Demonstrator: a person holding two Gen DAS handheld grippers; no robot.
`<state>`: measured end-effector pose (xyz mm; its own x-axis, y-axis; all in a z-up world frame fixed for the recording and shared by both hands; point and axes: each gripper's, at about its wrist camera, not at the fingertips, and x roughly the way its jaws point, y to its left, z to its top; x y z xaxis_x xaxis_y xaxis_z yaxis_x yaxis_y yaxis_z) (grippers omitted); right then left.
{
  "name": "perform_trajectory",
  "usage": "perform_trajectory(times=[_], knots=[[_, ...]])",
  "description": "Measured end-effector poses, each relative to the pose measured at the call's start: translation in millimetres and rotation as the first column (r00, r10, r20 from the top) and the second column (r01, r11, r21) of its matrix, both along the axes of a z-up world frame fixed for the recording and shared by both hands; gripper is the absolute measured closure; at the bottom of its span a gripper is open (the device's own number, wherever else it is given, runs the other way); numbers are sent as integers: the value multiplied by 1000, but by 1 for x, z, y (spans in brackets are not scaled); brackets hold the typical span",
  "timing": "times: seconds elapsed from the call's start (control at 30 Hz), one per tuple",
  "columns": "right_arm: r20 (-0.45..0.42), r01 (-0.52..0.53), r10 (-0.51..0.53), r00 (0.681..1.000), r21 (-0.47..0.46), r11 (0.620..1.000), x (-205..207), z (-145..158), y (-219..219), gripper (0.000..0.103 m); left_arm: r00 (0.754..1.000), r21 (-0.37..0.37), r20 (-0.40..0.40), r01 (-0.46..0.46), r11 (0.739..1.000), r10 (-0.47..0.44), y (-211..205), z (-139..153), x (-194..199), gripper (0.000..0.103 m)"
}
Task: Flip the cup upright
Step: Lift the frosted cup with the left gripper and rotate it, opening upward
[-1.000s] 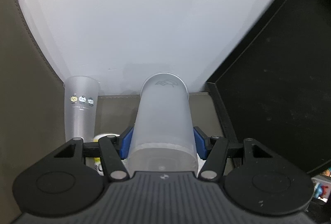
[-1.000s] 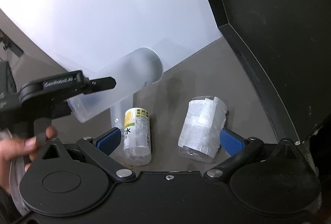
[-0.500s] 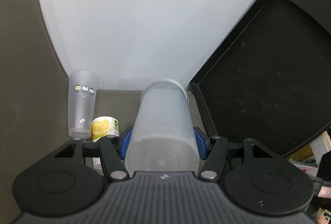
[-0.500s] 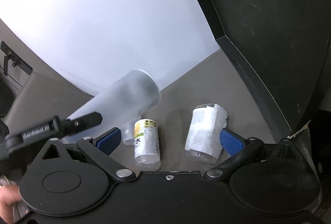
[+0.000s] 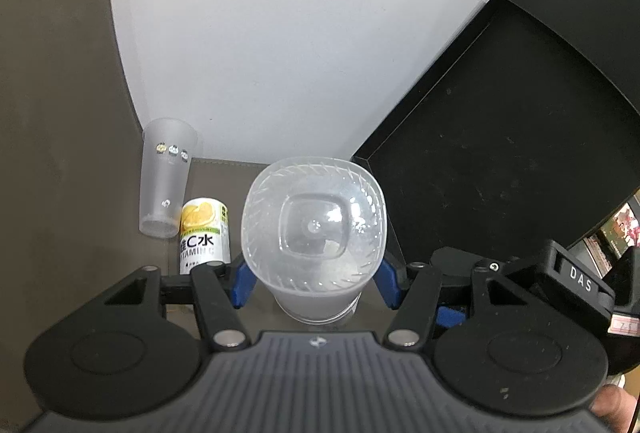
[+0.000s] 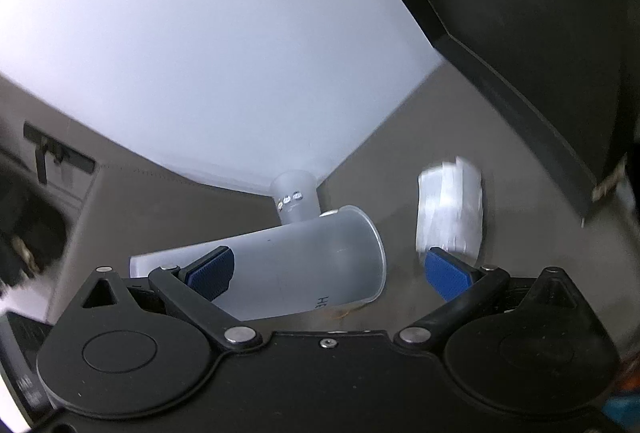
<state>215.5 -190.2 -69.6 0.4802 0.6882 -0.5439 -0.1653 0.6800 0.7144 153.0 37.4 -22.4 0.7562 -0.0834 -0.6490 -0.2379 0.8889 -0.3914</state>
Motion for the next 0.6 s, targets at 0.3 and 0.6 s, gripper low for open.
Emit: perform_trajectory(times=[0.3, 0.6], knots=[[-138, 82, -59, 989, 166, 983, -23, -19, -7, 0, 999, -53, 37, 6, 999, -4, -7, 8, -23, 44], [-322, 170, -57, 945, 332, 928, -36, -52, -5, 0, 999, -99, 53, 14, 995, -9, -12, 8, -45, 44]])
